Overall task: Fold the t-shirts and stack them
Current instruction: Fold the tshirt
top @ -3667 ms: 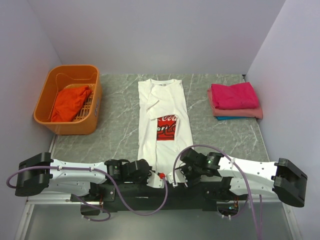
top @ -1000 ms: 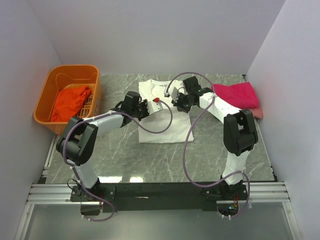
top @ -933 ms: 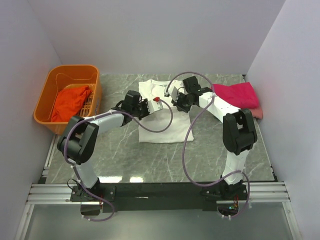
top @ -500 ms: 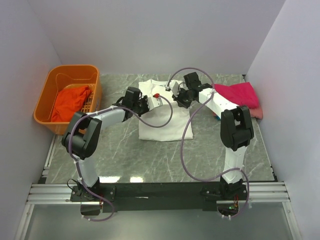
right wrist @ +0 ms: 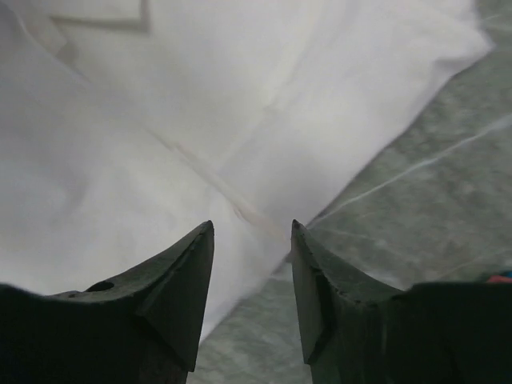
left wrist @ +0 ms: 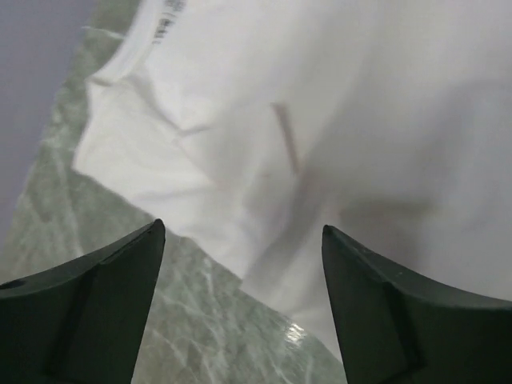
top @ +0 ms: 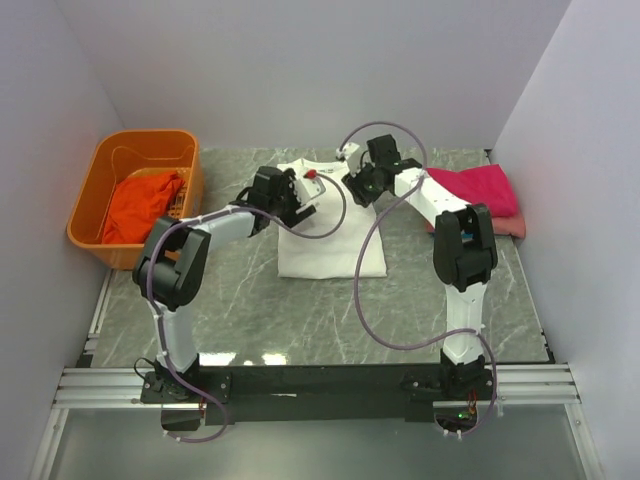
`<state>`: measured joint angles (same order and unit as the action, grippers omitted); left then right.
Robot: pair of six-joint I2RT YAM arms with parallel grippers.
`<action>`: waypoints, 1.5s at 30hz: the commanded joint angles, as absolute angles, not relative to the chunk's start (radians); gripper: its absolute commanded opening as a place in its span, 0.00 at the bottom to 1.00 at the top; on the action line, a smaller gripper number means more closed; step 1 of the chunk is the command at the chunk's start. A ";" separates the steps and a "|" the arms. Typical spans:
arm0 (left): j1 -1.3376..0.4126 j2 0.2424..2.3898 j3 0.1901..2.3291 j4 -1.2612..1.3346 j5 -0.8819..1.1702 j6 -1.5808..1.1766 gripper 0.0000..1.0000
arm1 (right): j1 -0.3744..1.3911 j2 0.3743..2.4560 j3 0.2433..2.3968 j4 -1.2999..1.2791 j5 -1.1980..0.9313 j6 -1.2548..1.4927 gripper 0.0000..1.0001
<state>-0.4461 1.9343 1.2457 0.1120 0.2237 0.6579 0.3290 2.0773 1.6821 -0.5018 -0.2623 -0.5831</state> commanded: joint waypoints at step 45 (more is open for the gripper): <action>-0.692 1.517 0.627 0.198 0.075 0.911 0.57 | 0.426 1.422 0.701 -0.229 -0.373 -1.244 0.72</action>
<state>-0.6914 1.5047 0.6083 0.1703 0.0765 0.9257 0.3962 1.4071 0.7116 -0.2947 -0.4389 -1.2438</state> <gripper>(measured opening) 0.579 0.722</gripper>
